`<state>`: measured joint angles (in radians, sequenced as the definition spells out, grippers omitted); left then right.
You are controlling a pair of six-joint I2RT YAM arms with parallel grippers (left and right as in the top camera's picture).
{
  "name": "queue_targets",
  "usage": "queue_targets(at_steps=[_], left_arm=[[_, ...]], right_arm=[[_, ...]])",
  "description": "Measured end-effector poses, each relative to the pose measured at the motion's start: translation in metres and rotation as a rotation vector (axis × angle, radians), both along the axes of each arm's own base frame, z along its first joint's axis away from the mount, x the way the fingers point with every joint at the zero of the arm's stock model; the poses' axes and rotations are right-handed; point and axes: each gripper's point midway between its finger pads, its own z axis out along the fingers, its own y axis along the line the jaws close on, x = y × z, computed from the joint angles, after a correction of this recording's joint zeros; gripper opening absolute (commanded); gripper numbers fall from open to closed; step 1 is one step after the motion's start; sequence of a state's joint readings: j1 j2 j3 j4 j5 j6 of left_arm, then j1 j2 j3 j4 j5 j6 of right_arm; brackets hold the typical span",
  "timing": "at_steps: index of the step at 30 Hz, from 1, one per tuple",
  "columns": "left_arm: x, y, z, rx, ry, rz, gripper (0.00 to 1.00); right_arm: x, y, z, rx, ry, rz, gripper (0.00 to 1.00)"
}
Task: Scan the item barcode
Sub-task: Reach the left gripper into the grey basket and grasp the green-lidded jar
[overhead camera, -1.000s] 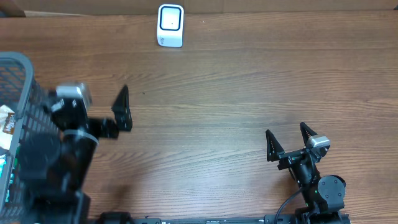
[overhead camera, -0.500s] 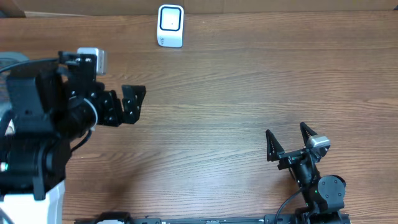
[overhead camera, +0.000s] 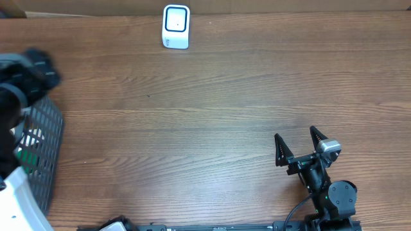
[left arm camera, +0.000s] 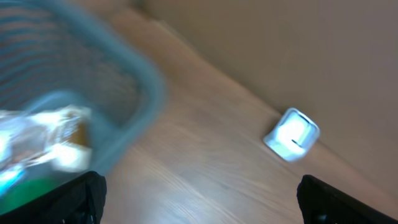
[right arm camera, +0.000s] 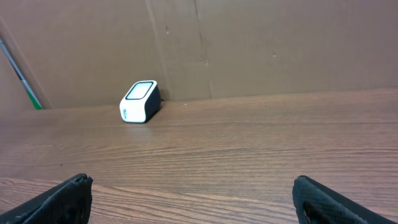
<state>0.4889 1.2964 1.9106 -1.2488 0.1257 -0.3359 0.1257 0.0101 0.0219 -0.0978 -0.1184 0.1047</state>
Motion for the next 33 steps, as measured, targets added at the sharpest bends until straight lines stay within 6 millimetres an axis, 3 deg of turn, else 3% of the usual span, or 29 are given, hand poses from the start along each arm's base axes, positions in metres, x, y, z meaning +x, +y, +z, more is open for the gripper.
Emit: queue_targets(at_steps=[4,5,7,13,18,25,33], left_arm=[[-0.023,0.055,-0.029,-0.070,0.102,0.207,1.00],[-0.031,0.082,-0.050,-0.118,0.165,0.292,1.00],[-0.040,0.106,-0.077,-0.185,0.245,0.363,1.00],[-0.057,0.155,-0.162,-0.385,0.457,0.490,0.99],[-0.057,0.170,-0.215,-0.469,0.556,0.519,0.97],[-0.064,0.169,-0.250,-0.479,0.628,0.535,0.98],[-0.070,0.156,-0.306,-0.500,0.698,0.538,0.98]], right_arm=[[0.000,0.000,0.000,0.000,0.000,0.000,1.00],[0.000,0.000,0.000,0.000,0.000,0.000,1.00],[0.000,0.000,0.000,0.000,0.000,0.000,1.00],[0.000,0.000,0.000,0.000,0.000,0.000,1.00],[0.000,0.000,0.000,0.000,0.000,0.000,1.00],[0.000,0.000,0.000,0.000,0.000,0.000,1.00],[0.000,0.000,0.000,0.000,0.000,0.000,1.00]])
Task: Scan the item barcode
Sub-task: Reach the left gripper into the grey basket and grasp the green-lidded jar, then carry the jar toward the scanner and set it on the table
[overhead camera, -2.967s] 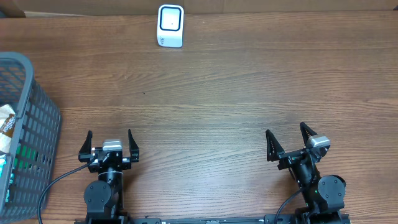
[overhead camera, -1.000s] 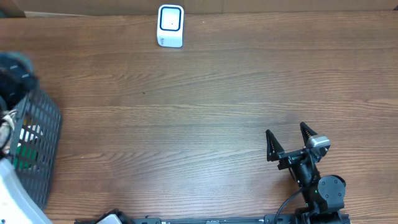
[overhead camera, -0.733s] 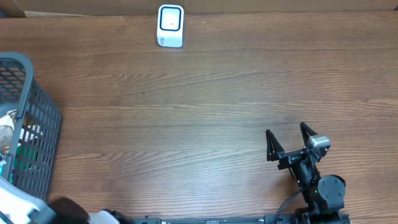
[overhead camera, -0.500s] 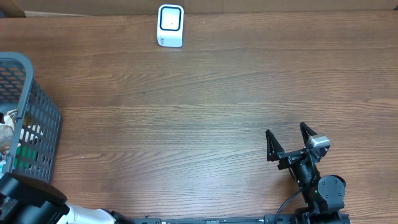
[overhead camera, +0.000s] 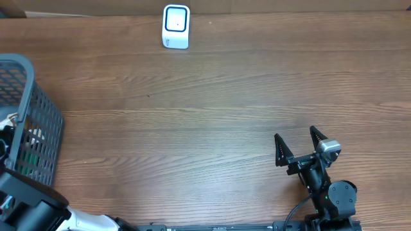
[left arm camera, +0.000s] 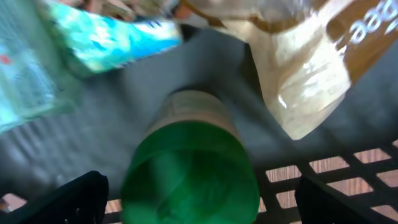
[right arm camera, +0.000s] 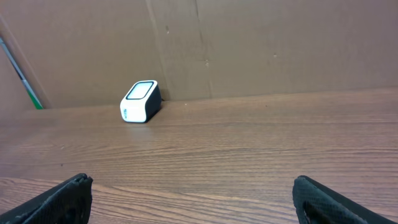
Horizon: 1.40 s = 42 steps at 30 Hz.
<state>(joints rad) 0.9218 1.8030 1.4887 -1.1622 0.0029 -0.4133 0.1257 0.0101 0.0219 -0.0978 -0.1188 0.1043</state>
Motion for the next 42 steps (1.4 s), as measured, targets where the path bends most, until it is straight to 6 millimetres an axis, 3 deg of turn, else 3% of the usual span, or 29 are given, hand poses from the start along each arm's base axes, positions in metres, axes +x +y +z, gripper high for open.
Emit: queue_targets(at_steps=[6,9,13,15,23,26,29,35,38,42], left_arm=[[0.011,-0.003,-0.017,0.023,-0.011,-0.032,0.96],[0.010,-0.006,-0.025,0.022,-0.002,-0.038,0.90],[0.005,-0.013,-0.037,0.007,0.022,-0.038,0.57],[0.004,-0.013,-0.038,0.010,0.026,-0.040,0.49],[0.000,-0.016,-0.025,-0.018,0.055,-0.036,0.44],[0.007,-0.011,-0.001,-0.013,0.040,-0.037,0.43],[0.018,-0.002,0.035,0.018,-0.005,-0.040,0.42],[0.045,0.006,0.133,0.117,-0.194,-0.084,0.42],[0.056,-0.003,0.177,0.151,-0.307,-0.138,0.43],[0.065,-0.043,0.241,0.218,-0.467,-0.251,0.44]], right_arm=[[0.000,0.000,0.000,0.000,0.000,0.000,1.00],[0.000,0.000,0.000,0.000,0.000,0.000,1.00],[0.000,0.000,0.000,0.000,0.000,0.000,1.00],[0.000,0.000,0.000,0.000,0.000,0.000,1.00],[0.000,0.000,0.000,0.000,0.001,0.000,1.00],[0.000,0.000,0.000,0.000,0.000,0.000,1.00],[0.000,0.000,0.000,0.000,0.000,0.000,1.00],[0.000,0.000,0.000,0.000,0.000,0.000,1.00],[0.000,0.000,0.000,0.000,0.000,0.000,1.00],[0.000,0.000,0.000,0.000,0.000,0.000,1.00]])
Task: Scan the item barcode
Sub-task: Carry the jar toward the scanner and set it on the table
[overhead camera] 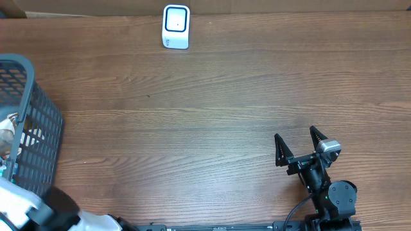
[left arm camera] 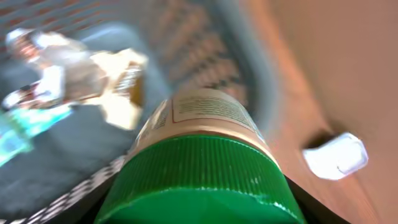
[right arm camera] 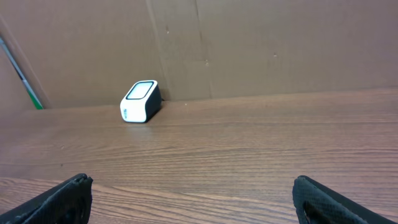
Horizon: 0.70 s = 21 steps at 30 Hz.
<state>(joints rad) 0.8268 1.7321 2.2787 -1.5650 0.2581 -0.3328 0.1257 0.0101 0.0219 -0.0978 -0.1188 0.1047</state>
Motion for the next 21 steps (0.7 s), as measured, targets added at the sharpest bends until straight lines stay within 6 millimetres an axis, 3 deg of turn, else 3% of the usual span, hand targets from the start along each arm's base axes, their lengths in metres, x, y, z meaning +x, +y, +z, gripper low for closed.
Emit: queue_targets(at_steps=[2,4,5,8,9,11,15,18,21], left_arm=[[0.007,-0.046,0.034,0.056,-0.084,-0.116,0.44],[0.009,-0.091,0.054,0.080,-0.130,-0.235,0.44],[0.010,-0.123,0.062,0.084,-0.153,-0.325,0.44],[0.013,-0.185,0.064,0.077,-0.143,-0.512,0.44],[0.017,-0.214,0.059,0.067,-0.127,-0.613,0.44],[0.025,-0.247,0.043,0.064,-0.076,-0.717,0.44],[0.042,-0.307,-0.007,0.063,0.069,-0.885,0.44],[0.058,-0.355,-0.074,0.067,0.233,-0.981,0.44],[0.068,-0.378,-0.124,0.099,0.325,-1.001,0.44]], right_arm=[[0.000,0.000,0.000,-0.001,0.000,0.000,1.00],[0.000,0.000,0.000,0.000,0.000,0.000,1.00],[0.000,0.000,0.000,0.000,0.001,0.000,1.00],[0.000,0.000,0.000,0.000,0.000,0.000,1.00],[0.000,0.000,0.000,0.000,0.000,0.000,1.00],[0.000,0.000,0.000,0.000,0.001,-0.002,1.00],[0.000,-0.001,0.000,0.000,0.001,-0.004,1.00],[0.000,-0.001,0.000,0.000,0.000,-0.004,1.00],[0.000,-0.001,0.000,-0.001,0.000,-0.003,1.00]])
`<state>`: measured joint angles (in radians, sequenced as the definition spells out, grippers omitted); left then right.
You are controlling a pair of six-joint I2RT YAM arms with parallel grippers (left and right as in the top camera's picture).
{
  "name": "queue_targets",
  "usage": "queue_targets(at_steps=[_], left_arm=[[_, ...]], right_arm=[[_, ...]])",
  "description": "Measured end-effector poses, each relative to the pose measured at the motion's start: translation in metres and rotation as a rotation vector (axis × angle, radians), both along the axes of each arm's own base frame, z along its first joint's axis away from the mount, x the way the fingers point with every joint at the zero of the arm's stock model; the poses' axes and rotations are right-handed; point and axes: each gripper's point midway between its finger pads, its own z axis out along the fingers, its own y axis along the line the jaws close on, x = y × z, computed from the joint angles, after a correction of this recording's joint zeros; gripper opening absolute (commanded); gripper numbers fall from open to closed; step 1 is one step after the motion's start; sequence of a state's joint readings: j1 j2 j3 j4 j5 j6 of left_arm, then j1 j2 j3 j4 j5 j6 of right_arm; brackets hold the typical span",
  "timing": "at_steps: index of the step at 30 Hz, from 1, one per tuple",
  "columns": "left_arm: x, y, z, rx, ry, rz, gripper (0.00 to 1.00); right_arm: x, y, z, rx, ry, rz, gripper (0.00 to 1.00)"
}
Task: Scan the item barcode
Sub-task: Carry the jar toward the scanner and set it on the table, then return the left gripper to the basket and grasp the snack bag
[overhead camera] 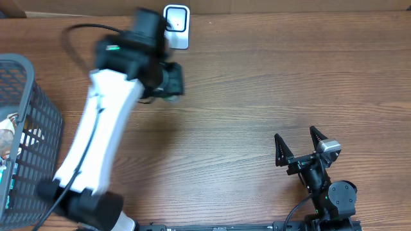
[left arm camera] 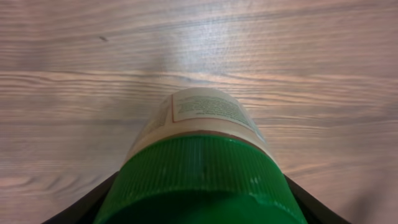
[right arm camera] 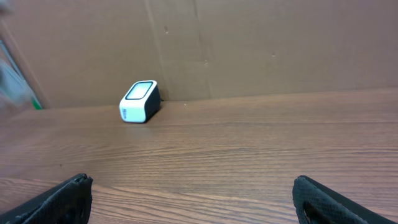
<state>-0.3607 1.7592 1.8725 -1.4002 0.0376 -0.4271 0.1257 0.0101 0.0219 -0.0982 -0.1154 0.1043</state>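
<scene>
My left gripper (overhead camera: 170, 80) is shut on a jar with a green ribbed lid (left arm camera: 199, 180) and a beige printed label (left arm camera: 208, 112). It holds the jar lying sideways over the bare wood, a little in front of the white scanner (overhead camera: 176, 25) at the table's back edge. The lid fills the bottom of the left wrist view and hides most of the fingers. No barcode shows on the label. My right gripper (overhead camera: 298, 151) rests open and empty near the front right, and the scanner (right arm camera: 139, 101) stands far ahead of it.
A dark mesh basket (overhead camera: 38, 122) with several packaged items stands at the left table edge. A cardboard wall (right arm camera: 249, 43) rises behind the table. My left arm (overhead camera: 103, 128) stretches across the left half of the table.
My left gripper, still shut on the jar, was above the basket at the far left. Now it is over the table just in front of the scanner. The right arm has not moved.
My left gripper was open above the basket. Then it was down inside, its fingers on either side of the green-lidded jar. Then it held the jar above the basket's rim, and now it holds it beside the scanner. The right gripper stayed open throughout.
</scene>
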Motion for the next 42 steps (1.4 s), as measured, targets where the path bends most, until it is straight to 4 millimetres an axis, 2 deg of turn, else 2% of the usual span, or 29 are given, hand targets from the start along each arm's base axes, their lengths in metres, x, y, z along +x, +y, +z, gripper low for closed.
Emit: queue_targets(at_steps=[6,7,11,13,17,20,25,27,29,30,33,36,38,39,40,42], left_arm=[[0.013,-0.042,-0.082,0.060,0.086,-0.028,0.44],[0.014,-0.049,-0.101,0.071,0.110,-0.019,0.44],[0.016,-0.055,-0.138,0.100,0.172,0.032,0.43],[0.016,-0.057,-0.155,0.112,0.200,0.059,0.47],[0.015,-0.059,-0.171,0.128,0.227,0.088,0.83],[0.015,-0.061,-0.172,0.128,0.225,0.095,0.98],[0.016,-0.060,-0.166,0.132,0.225,0.081,1.00],[0.021,-0.060,-0.155,0.126,0.209,0.083,1.00],[0.031,-0.056,-0.125,0.109,0.160,0.091,1.00],[0.037,-0.050,-0.097,0.088,0.110,0.104,1.00],[0.046,-0.022,-0.030,0.036,-0.013,0.168,1.00],[0.042,0.034,0.045,-0.010,-0.167,0.289,1.00],[0.025,0.086,0.088,-0.013,-0.257,0.408,1.00],[0.010,0.122,0.109,-0.001,-0.307,0.498,1.00],[0.001,0.140,0.119,0.008,-0.333,0.546,1.00],[-0.027,0.189,0.139,0.041,-0.379,0.686,1.00]], right_arm=[[0.000,0.000,0.000,0.000,0.000,0.000,1.00],[0.000,0.000,0.000,0.000,0.000,0.000,1.00],[0.000,0.000,0.000,0.000,-0.001,0.000,1.00],[0.000,0.000,0.000,0.001,0.000,0.000,1.00],[0.000,0.000,0.000,0.000,0.000,0.000,1.00],[0.000,0.000,0.000,0.000,0.000,0.000,1.00],[0.000,0.000,0.000,0.000,0.000,0.000,1.00],[0.000,0.000,0.000,0.000,-0.001,0.000,1.00],[0.000,0.000,0.000,0.000,0.000,0.000,1.00],[0.000,0.000,0.000,0.000,0.000,0.000,1.00],[0.000,0.000,0.000,0.000,0.000,0.000,1.00],[0.000,0.000,0.000,0.000,0.000,0.000,1.00],[0.000,0.000,0.000,0.000,-0.001,0.000,1.00],[0.000,0.000,0.000,0.000,-0.001,0.000,1.00],[0.000,0.000,0.000,0.000,0.000,0.000,1.00],[0.000,0.000,0.000,0.000,-0.001,0.000,1.00]])
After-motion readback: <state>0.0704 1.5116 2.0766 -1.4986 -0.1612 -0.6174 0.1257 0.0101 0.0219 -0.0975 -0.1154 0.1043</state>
